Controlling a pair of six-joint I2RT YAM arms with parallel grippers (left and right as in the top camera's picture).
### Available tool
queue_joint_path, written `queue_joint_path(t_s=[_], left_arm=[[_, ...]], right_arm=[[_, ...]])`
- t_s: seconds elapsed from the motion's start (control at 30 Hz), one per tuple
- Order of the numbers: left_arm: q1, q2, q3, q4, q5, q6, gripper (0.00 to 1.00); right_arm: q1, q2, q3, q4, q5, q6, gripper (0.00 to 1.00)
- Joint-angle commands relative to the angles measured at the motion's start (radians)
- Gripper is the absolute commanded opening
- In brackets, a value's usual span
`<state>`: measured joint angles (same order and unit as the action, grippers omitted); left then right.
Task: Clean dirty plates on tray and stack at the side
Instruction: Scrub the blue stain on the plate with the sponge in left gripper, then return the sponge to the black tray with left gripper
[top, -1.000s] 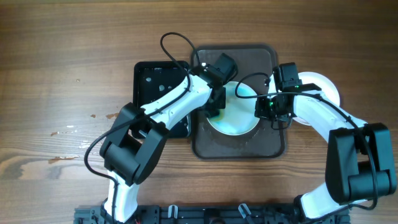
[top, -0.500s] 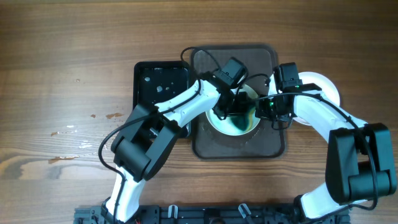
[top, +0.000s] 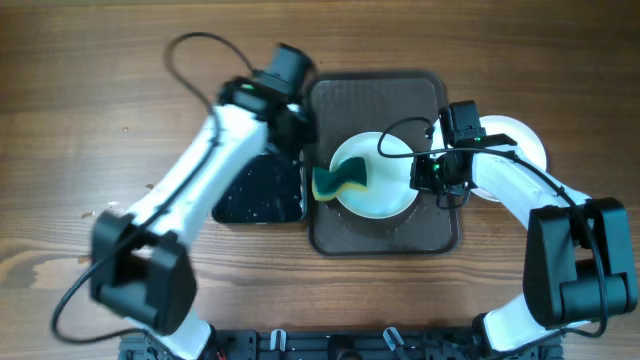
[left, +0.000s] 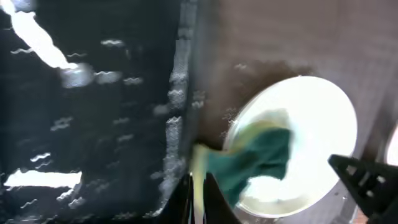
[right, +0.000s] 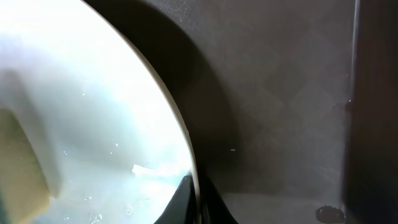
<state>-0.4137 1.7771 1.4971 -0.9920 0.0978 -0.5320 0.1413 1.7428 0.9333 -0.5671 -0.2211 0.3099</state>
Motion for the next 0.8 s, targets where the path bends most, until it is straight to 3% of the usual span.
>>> queue_joint_path(t_s=[0.0,0.03,0.07,0.1,0.13,0.17,0.2,0.27,0.33,0.43,0.53,0.57,0.63,0.7,0.77], left_arm=[[0.138,-0.010,-0.024,-0.076,-0.121,0.058,0.04],[0.156,-0.005,-0.047,-0.066,-0.119,0.058,0.04],[0.167,0.003,-0.090,-0.001,0.089,0.172,0.04],[0.136,0.004,-0.108,0.065,0.271,0.334,0.11],[0.092,0.004,-0.109,0.104,0.285,0.425,0.30],[0.063,0.004,-0.109,0.126,0.275,0.473,0.42],[0.022,0.004,-0.109,0.156,0.248,0.542,0.64],[-0.061,0.016,-0.109,0.213,0.212,0.693,0.82],[-0.155,0.069,-0.109,0.245,0.122,0.849,0.78],[-0.206,0.156,-0.109,0.254,0.076,0.931,0.77],[-0.250,0.233,-0.109,0.267,-0.032,0.999,0.63],[-0.251,0.245,-0.109,0.275,-0.067,0.999,0.53],[-0.250,0.251,-0.109,0.274,-0.069,0.986,0.04],[-0.251,0.248,-0.109,0.271,-0.074,0.932,0.04],[-0.247,0.197,-0.097,0.261,-0.073,0.775,0.04]], right_arm=[[-0.003,0.023,-0.012,-0.015,0.092,-0.021,0.04],[-0.003,0.023,-0.012,-0.015,0.091,-0.021,0.04],[-0.003,0.023,-0.012,-0.015,0.092,-0.022,0.04],[-0.003,0.023,-0.012,-0.013,0.091,-0.021,0.04],[-0.003,0.023,-0.012,-0.012,0.091,-0.019,0.04],[-0.003,0.023,-0.012,-0.013,0.091,-0.019,0.04],[-0.003,0.023,-0.012,-0.014,0.091,-0.019,0.04],[-0.003,0.023,-0.012,-0.016,0.092,-0.020,0.04],[-0.003,0.023,-0.012,-0.016,0.091,-0.019,0.04],[-0.003,0.023,-0.012,-0.017,0.091,-0.020,0.04],[-0.003,0.023,-0.012,-0.021,0.091,-0.020,0.04],[-0.003,0.023,-0.012,-0.022,0.091,-0.020,0.04],[-0.003,0.023,-0.012,-0.022,0.091,-0.020,0.04],[-0.003,0.023,-0.012,-0.022,0.091,-0.019,0.04],[-0.003,0.023,-0.012,-0.022,0.091,-0.021,0.04]])
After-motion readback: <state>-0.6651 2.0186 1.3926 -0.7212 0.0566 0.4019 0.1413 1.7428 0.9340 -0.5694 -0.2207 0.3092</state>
